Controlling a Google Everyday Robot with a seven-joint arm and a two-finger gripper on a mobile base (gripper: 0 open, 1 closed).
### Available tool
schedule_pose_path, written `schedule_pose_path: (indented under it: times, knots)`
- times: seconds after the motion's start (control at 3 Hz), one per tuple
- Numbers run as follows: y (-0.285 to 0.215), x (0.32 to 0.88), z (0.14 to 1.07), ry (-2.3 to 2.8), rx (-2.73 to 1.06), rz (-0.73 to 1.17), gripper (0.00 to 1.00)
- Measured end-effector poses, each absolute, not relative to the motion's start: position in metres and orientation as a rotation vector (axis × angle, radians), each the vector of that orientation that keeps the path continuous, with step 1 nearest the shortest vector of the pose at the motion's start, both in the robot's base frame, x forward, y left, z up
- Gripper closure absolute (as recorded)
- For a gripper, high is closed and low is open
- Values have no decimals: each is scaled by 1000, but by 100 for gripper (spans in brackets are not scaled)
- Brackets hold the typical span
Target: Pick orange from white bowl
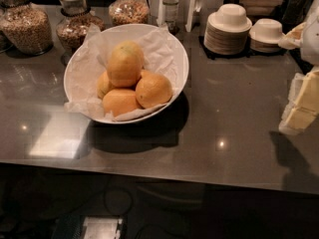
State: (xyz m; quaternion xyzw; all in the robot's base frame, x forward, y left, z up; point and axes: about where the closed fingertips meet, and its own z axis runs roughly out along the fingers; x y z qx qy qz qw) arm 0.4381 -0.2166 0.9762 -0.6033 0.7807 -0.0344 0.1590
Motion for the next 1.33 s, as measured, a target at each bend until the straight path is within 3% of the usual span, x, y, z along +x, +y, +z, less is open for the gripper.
schedule_pose_path:
  times: [0.67,1.33]
  knots:
    - [-204,444,979,2166,-1742,-66,0]
    - [-124,483,1001,1816,-1863,191,0]
